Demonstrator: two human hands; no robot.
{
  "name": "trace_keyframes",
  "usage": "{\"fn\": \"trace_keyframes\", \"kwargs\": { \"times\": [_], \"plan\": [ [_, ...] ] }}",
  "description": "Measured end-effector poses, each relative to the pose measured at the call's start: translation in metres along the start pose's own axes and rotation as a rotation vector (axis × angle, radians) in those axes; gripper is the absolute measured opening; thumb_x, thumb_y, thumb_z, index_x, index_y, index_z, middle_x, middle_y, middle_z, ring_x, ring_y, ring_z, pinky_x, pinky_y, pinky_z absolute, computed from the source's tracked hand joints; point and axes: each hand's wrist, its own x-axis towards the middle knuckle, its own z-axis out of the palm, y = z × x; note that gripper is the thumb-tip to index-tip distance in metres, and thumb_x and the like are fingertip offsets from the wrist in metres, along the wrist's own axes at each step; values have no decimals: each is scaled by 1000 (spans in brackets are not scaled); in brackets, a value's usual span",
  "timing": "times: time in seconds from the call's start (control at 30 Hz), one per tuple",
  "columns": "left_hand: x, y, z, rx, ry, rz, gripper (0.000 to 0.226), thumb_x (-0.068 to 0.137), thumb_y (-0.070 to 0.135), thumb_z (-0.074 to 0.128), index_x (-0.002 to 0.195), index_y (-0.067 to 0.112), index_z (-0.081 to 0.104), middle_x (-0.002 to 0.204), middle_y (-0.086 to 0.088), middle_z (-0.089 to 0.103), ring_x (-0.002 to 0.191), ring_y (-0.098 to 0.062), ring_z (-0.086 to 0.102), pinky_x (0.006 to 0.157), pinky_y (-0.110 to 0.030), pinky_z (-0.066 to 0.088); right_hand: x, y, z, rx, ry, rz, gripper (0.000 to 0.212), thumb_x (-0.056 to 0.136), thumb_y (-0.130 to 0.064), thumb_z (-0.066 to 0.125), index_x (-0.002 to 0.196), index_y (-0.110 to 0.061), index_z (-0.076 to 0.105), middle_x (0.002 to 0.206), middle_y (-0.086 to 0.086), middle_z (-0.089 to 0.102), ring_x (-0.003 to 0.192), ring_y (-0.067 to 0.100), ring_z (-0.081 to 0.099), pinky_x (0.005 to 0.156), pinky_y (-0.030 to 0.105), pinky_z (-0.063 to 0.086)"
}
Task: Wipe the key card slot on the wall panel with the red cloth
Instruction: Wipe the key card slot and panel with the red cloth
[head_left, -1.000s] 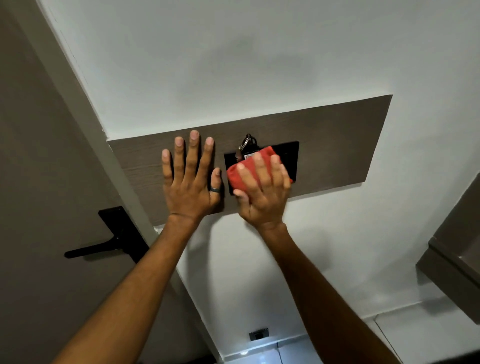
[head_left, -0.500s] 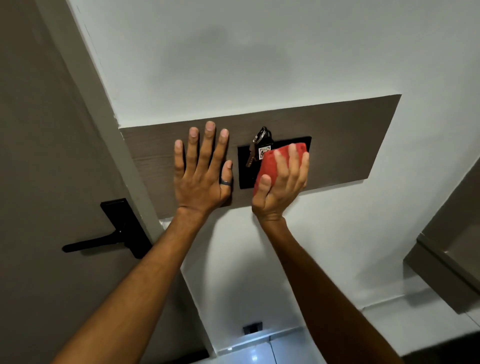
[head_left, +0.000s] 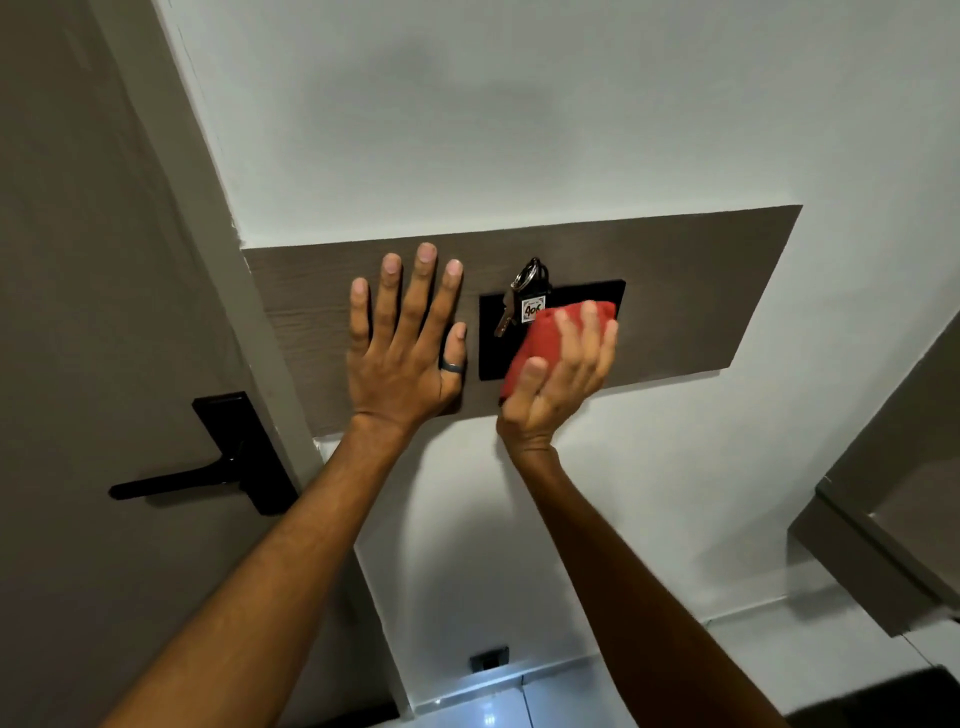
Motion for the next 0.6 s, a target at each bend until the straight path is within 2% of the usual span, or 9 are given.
{"fn": "trace_keyframes", "kwargs": {
  "times": [0.07,0.1,0.13,0.23,0.3,0.43,0.47,0.53,0.6],
  "plan": [
    [-1,1,-1,3,4,-7,60,106,39,42,162,18,32,164,-9,37,160,-25,1,129,-49,7,20,-11,1,16,112,246,42,106,-33,37,134,-14,62,153,13,54,151,38,36,124,46,28],
    [0,2,-1,1,4,-5,59,106,39,42,162,18,34,163,-10,38,159,-25,1,129,-50,8,27,-18,1,-43,110,271,41,105,-33,40,131,-16,66,151,11,56,150,36,39,124,44,28],
    [0,2,-2,-2,-4,-4,59,106,39,42,161,18,35,163,-11,39,159,-25,2,128,-50,8,30,-18,0,-106,67,212,40,104,-35,42,129,-18,68,151,9,57,150,35,40,123,45,29],
    [1,4,0,-10,4,-8,59,106,38,42,161,18,34,163,-12,39,159,-26,3,129,-50,8,46,13,-16,-175,-105,-221,42,104,-42,42,129,-22,69,146,8,62,147,37,42,119,56,34],
    [1,6,0,-10,22,-10,61,106,38,42,162,18,31,163,-11,37,159,-26,2,129,-50,7,64,44,-26,-206,-163,-441,41,104,-44,42,131,-24,66,144,9,63,145,38,45,118,56,36],
    [2,7,0,21,17,-20,61,107,38,40,163,19,27,165,-10,32,160,-26,1,129,-51,6,53,31,-18,-228,-100,-201,41,105,-43,42,132,-24,66,147,9,61,148,38,42,123,53,31],
    [3,8,0,23,14,-23,60,107,37,39,163,19,27,165,-10,32,160,-26,0,129,-51,6,49,28,-20,-227,-141,-222,43,106,-45,40,135,-25,64,149,8,59,149,38,40,123,53,30],
    [4,10,-1,23,3,-20,59,107,37,38,163,19,29,165,-10,32,160,-26,1,129,-51,5,58,42,-32,-219,-281,-429,46,107,-49,38,143,-28,58,152,5,57,150,36,38,123,51,29],
    [5,9,-3,35,-15,-20,57,108,37,37,162,18,33,167,-8,29,160,-27,1,130,-51,5,83,65,-45,-232,-354,-640,46,106,-50,48,146,-29,56,153,2,56,149,34,40,119,51,32]
  ]
}}
